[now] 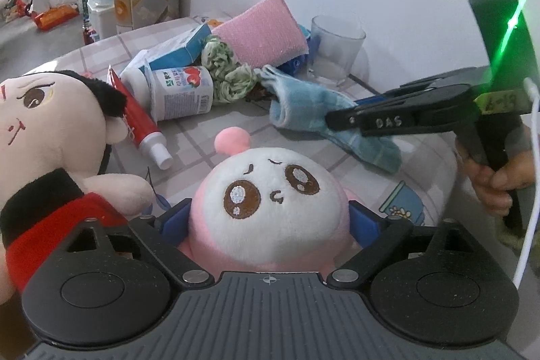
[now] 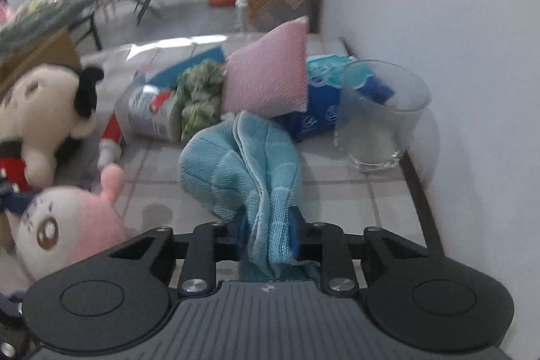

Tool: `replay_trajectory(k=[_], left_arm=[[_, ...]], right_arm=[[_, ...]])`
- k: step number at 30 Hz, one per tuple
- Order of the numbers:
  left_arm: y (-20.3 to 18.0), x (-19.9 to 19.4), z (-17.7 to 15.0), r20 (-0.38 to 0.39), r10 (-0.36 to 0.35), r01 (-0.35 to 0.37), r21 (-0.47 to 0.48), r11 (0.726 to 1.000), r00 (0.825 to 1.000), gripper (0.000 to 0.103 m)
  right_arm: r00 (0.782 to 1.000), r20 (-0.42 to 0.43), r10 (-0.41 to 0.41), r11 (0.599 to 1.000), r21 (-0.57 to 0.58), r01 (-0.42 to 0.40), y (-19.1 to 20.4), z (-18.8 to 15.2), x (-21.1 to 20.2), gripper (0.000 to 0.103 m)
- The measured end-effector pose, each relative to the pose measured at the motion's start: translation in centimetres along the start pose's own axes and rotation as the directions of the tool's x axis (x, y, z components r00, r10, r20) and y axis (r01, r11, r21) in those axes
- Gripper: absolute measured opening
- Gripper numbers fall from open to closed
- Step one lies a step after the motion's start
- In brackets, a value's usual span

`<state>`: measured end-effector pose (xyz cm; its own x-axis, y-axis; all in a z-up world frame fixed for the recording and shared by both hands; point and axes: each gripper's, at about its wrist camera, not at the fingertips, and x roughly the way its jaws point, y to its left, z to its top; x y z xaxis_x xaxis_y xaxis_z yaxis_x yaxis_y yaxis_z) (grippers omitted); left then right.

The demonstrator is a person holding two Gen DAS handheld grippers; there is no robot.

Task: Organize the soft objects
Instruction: 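Grasp the blue towel edge with the right gripper and lift it, then carry the plush toy and towel into the cardboard box and release both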

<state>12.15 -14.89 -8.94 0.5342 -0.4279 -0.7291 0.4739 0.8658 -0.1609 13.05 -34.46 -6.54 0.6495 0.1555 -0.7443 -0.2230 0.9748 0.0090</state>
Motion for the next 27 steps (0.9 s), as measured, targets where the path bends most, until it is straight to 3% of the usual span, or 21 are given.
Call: replay_trajectory(k=[8,14,18,22,27], left_arm=[[-0.6,-5.1,-0.6,0.094,-0.003,0.002,0.011,1.0,0.996,0.093],[-0.7,-13.8,-2.2,0.239,0.022,-0.024,0.006,1.0,0.971,0.093],[0.7,-21.4,-3.6,0.347,0.076,-0.065,-0.044,0.997,0.935,0.093],[2.8,-29.0,-5.1,0.438,0.204,-0.177,-0.102,0.979,0.875,0.093],[6.9,-34.4,-5.1,0.46,0.342,-0.289,-0.183,0.94,0.819,0.093]], right_arm=[[0.992,0.122,0.042,0.988,0.14,-0.059,-0.1,-1.0,-6.6,0.015],[0.952,0.284,0.115,0.969,0.177,-0.17,2.6,-2.0,-15.2,0.015],[0.889,0.387,0.245,0.946,0.107,-0.307,6.5,-1.6,-20.4,0.015],[0.808,0.442,0.389,0.901,0.0,-0.434,11.2,0.5,-23.4,0.015],[0.73,0.403,0.552,0.82,-0.104,-0.563,18.2,5.8,-22.8,0.015]])
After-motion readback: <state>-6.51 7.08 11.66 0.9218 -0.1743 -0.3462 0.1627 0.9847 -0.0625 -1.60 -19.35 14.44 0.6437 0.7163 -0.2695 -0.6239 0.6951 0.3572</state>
